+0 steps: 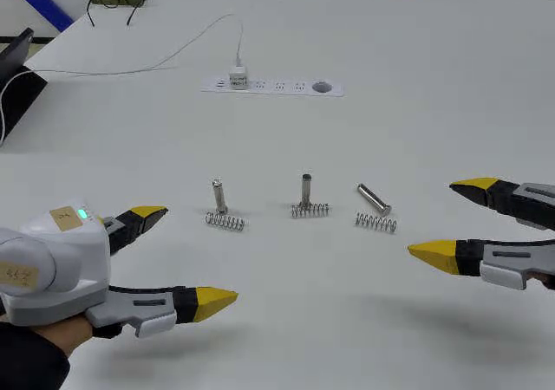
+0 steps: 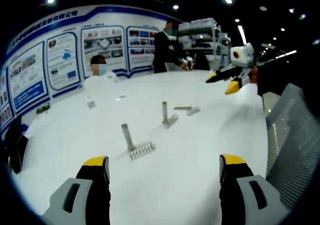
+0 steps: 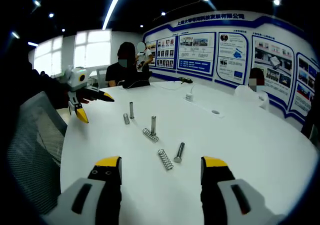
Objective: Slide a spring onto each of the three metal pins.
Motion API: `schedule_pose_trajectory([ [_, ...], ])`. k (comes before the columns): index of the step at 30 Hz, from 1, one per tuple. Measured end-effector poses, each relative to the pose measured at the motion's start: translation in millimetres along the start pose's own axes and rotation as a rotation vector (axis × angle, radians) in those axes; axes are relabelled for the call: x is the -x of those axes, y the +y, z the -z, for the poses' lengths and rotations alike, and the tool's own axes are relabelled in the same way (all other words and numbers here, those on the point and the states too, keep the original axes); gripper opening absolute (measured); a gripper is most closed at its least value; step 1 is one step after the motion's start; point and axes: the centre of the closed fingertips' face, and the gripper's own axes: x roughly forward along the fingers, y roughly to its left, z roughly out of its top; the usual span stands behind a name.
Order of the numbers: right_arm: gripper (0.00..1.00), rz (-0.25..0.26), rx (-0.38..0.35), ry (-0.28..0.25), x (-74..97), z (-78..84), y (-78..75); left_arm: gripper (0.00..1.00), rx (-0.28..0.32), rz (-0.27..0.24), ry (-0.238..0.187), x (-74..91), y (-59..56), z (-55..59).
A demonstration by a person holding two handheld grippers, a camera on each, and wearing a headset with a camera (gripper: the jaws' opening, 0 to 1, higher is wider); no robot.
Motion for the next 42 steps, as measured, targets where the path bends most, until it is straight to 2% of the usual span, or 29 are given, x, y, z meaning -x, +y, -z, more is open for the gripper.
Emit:
schedule_pose_trajectory([
  [8, 0.6, 0.001, -0.012, 0.007, -7.2, -7.3, -6.9, 0.92, 0.0, -0.003, 0.002, 0.0, 0.0, 0.3],
  [23, 0.45, 0.027, -0.011, 0.107, -42.0, -12.3, -31.1, 0.92, 0.002, -0.011, -0.001, 2.3, -0.4, 1.2],
  [35, 0.31, 0.048, -0.032, 0.197, -76.3, -3.3, -38.5, 0.92, 0.001, -0.008, -0.002, 1.1, -2.2, 1.9],
  [42, 0.25, 0.068, -0.072, 0.237, -95.7, 4.4, -44.7, 0.92, 0.0, -0.008, -0.005, 2.0, -2.2, 2.1],
])
